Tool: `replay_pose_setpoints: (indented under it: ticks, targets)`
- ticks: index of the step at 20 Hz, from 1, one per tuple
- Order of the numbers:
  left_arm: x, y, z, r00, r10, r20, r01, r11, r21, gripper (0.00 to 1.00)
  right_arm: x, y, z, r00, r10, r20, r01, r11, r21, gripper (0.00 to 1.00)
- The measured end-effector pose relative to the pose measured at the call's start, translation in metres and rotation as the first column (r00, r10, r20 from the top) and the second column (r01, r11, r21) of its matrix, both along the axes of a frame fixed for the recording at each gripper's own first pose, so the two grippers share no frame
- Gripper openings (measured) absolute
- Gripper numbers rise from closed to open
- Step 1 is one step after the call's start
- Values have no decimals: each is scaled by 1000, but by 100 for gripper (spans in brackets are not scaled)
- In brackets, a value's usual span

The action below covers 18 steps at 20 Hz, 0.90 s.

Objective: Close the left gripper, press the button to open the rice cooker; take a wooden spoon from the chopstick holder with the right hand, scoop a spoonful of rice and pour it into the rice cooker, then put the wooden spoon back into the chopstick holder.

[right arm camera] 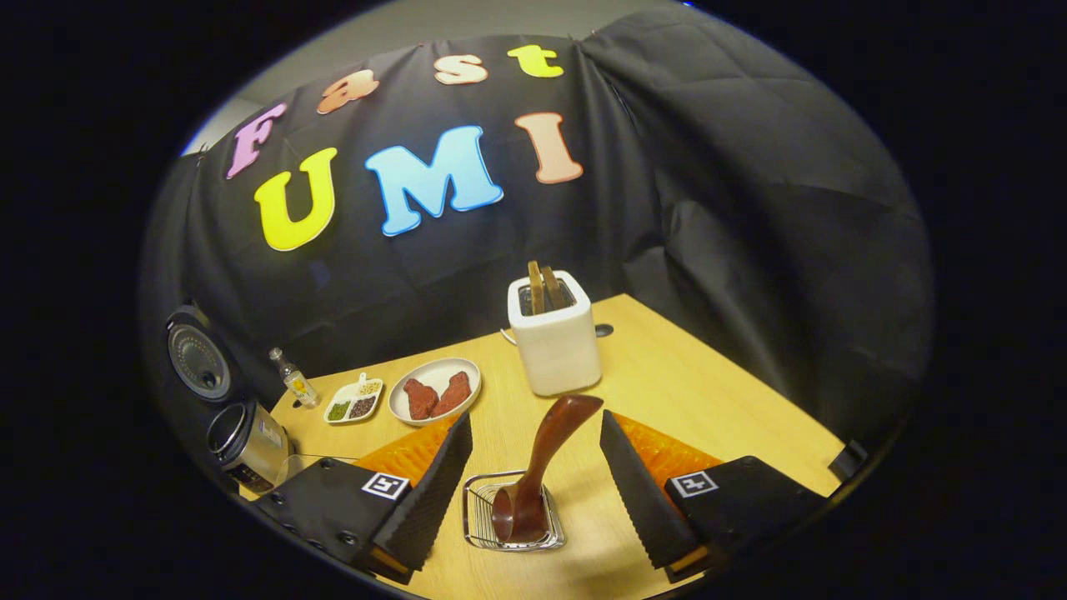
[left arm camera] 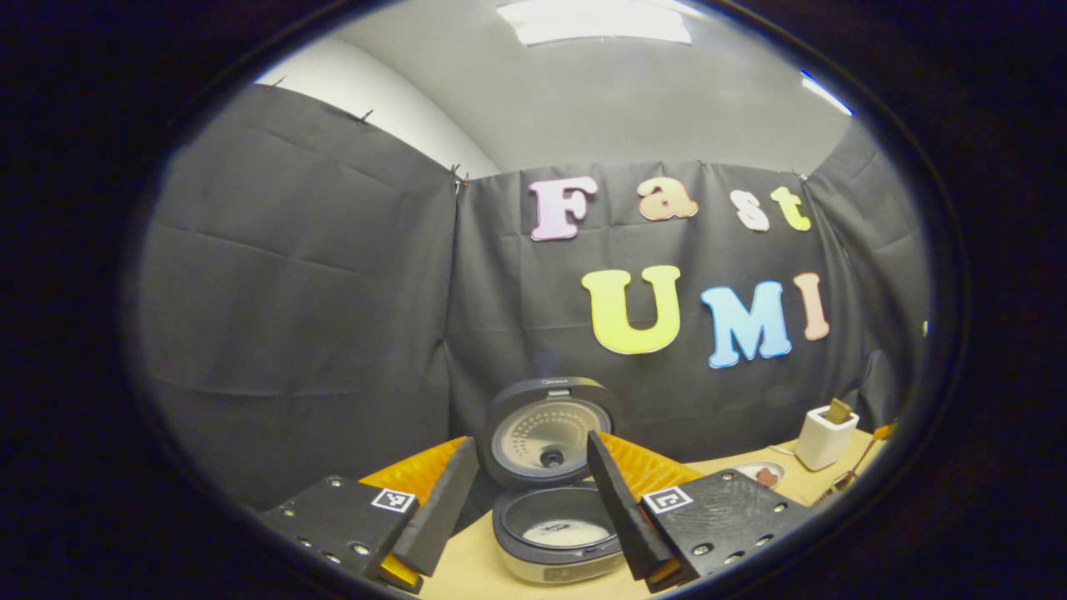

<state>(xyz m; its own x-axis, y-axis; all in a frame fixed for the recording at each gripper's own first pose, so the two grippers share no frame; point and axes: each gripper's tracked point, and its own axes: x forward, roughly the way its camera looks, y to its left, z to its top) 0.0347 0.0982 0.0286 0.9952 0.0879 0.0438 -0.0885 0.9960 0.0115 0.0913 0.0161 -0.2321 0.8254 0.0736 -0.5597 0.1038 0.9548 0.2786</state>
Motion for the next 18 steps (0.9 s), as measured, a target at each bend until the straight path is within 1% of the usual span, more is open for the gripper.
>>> replay_pose_setpoints:
  ticks: [2, 3, 4, 5, 6, 7, 9, 10, 11, 12, 13, 14, 15, 16, 17, 18]
  targets:
    - [-4, 4, -6, 1000, 13, -17, -12, 1000, 16, 80, 2, 3, -19, 999, -11, -48, 13, 999, 44, 97]
    - [-5, 6, -8, 1000, 19, -24, -18, 1000, 22, 83, 4, 4, -28, 998, -11, -69, 15, 998, 57, 96]
    - [-7, 9, -10, 999, 27, -33, -26, 999, 25, 81, 5, 6, -35, 996, -5, -87, 11, 998, 67, 89]
    - [-10, 12, -13, 999, 35, -40, -34, 999, 27, 80, 6, 8, -43, 994, -3, -110, 11, 997, 73, 95]
    - [-13, 16, -14, 998, 43, -44, -42, 999, 27, 80, 6, 10, -50, 992, 2, -125, 9, 996, 85, 95]
    - [-15, 18, -17, 998, 51, -48, -50, 998, 25, 80, 6, 9, -53, 990, -1, -144, 15, 995, 96, 84]
    - [-19, 25, -20, 996, 69, -57, -68, 997, 23, 80, 7, 14, -65, 983, 6, -182, 18, 992, 125, 71]
    - [-22, 28, -20, 995, 76, -61, -75, 997, 21, 80, 8, 15, -70, 981, 7, -192, 19, 991, 134, 65]
    - [-23, 31, -21, 994, 83, -65, -82, 996, 21, 80, 9, 18, -70, 981, 14, -193, 15, 989, 148, 41]
    - [-24, 33, -22, 994, 89, -69, -88, 996, 22, 80, 10, 23, -69, 982, 20, -190, 11, 986, 165, 31]
    - [-26, 35, -24, 993, 94, -71, -93, 995, 23, 80, 12, 25, -71, 982, 19, -188, 14, 986, 168, 17]
    - [-28, 36, -24, 993, 98, -72, -96, 995, 25, 80, 10, 23, -68, 982, 21, -185, 11, 986, 169, 20]
    - [-30, 37, -23, 992, 100, -71, -98, 995, 25, 80, 11, 23, -69, 983, 13, -185, 17, 987, 160, 15]
    - [-30, 38, -22, 993, 100, -69, -98, 995, 23, 80, 6, 24, -66, 982, 26, -185, 4, 987, 161, 12]
    - [-30, 38, -23, 993, 98, -68, -97, 995, 23, 80, 4, 23, -64, 983, 31, -181, -6, 990, 140, 16]
    - [-31, 37, -22, 993, 96, -66, -94, 995, 23, 80, 3, 24, -61, 985, 40, -169, -19, 993, 119, 15]
